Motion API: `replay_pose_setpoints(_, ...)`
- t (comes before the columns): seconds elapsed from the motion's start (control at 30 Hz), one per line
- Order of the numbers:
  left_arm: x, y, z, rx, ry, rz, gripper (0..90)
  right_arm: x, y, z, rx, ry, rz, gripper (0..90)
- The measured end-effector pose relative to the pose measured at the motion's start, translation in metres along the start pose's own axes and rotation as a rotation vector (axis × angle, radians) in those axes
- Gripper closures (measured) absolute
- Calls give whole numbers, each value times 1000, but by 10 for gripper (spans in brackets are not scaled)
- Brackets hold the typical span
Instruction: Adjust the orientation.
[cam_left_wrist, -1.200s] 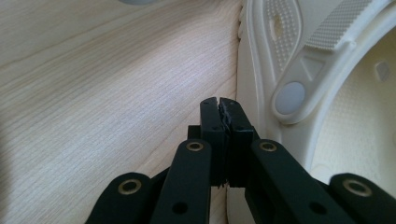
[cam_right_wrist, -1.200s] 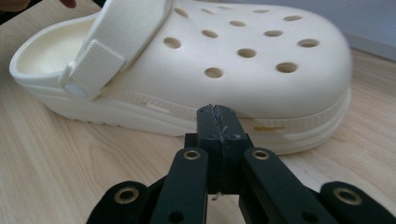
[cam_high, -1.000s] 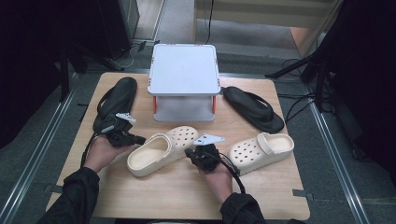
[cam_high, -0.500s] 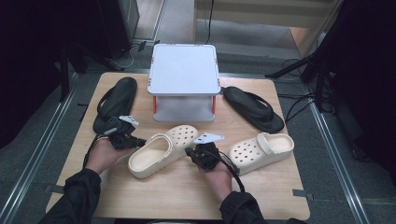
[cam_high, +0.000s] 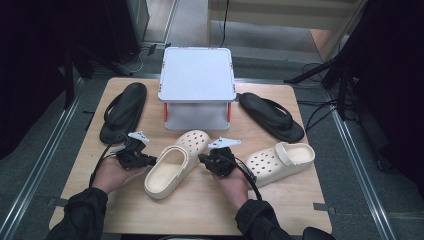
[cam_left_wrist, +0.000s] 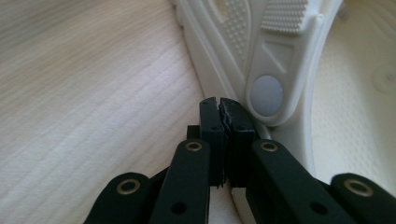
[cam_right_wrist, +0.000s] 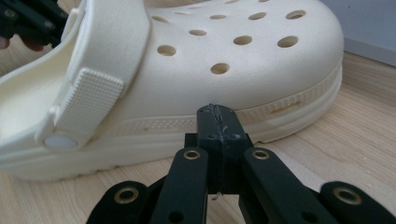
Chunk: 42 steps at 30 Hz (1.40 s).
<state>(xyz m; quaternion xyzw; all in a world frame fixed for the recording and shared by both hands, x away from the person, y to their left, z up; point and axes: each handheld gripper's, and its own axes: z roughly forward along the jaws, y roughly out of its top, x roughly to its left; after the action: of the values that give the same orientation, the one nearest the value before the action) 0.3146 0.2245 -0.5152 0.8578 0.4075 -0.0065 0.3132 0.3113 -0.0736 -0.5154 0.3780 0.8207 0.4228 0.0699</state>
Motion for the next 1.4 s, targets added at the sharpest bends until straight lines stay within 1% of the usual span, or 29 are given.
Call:
replay_pose_setpoints(0.23, -12, -6, 0, -7, -14, -9, 877, -2, 4, 2, 2, 6, 5, 900)
replay_pose_setpoints(0.4, -19, -8, 0, -7, -17, 0, 877, -5, 7, 4, 3, 11, -3, 900)
replay_pose_setpoints(0.63, -31, -11, 2, -3, -12, 20, 873, -7, 11, 7, 6, 10, 12, 900)
replay_pose_setpoints(0.73, -34, -12, 2, -4, -9, 20, 871, -8, 12, 8, 0, 10, 3, 900)
replay_pose_setpoints(0.87, -39, -13, 4, -10, -14, 21, 869, -9, 14, 10, 2, 7, 11, 900)
replay_pose_setpoints(0.97, -41, -12, 5, -11, -17, 27, 865, -9, 15, 11, -1, 0, 13, 900)
replay_pose_setpoints(1.07, -43, -12, 6, -15, -21, 21, 852, -10, 15, 11, 0, -1, 17, 900)
replay_pose_setpoints(1.17, -44, -11, 7, -15, -18, 31, 836, -11, 15, 11, -1, -5, 20, 900)
replay_pose_setpoints(1.2, -43, -11, 7, -12, -25, 27, 836, -11, 15, 11, -1, -5, 20, 900)
replay_pose_setpoints(1.4, -42, -11, 7, -16, -29, 17, 803, -11, 16, 11, -1, -9, 18, 888)
